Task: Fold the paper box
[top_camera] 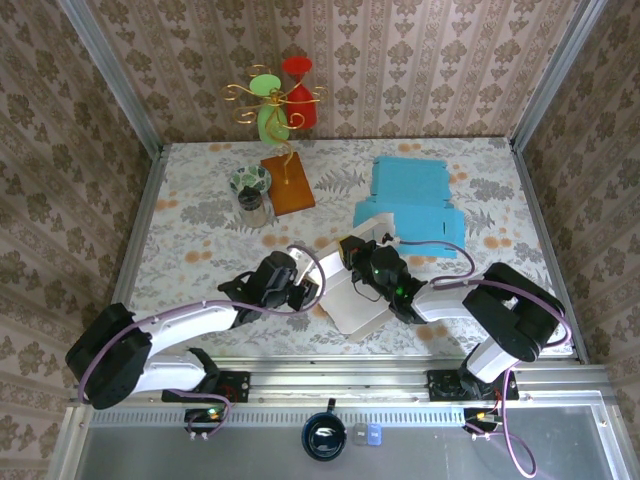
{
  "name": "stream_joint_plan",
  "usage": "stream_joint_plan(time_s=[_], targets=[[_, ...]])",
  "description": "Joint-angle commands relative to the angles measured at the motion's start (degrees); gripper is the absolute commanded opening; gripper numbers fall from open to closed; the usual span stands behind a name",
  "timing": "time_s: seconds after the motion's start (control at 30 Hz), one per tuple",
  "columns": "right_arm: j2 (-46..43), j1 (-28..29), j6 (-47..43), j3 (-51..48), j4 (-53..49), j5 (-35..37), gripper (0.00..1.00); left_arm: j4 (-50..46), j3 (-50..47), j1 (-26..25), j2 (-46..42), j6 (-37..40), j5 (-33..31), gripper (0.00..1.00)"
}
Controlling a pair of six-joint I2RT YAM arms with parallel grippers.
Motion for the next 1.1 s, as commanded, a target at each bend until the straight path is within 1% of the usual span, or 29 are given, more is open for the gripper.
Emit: stream_joint_plan(time_s=[0.0,0.2,0.33,0.6,0.9,0.97,1.07], targets=[[1.26,1.08,2.07,1.08,-2.11,1.15,0.00,3.00,2.89,-0.66,1.09,-2.29,-3.22,0.37],[1.38,1.52,3.00,1.96,-3.56,2.00,0.00,4.07,4.21,-1.10,3.80,-4.91,-5.59,0.36],[1.97,1.88,3.48,2.32,-3.62,2.09,0.00,3.46,5.50,-1.33,5.38,-6.33,-8.17,0.36],[2.80,2.25,3.93,2.58,-4.38,1.94,0.00,2.94,5.73,-1.32,7.48,-9.37,-11.12,0.38],[3.04,3.31,3.95,3.10,-6.68,4.12,0.00,4.68,5.67,-1.39,7.97,-11.90,-12.01,0.35],[3.30,3.74,4.71,3.33,-6.77,4.95,0.00,4.67,6.02,-1.36,8.27,-13.29,-12.64,0.35],[4.04,4.15,5.74,3.55,-6.38,5.69,0.00,3.63,6.81,-1.35,8.89,-15.80,-14.26,0.32]])
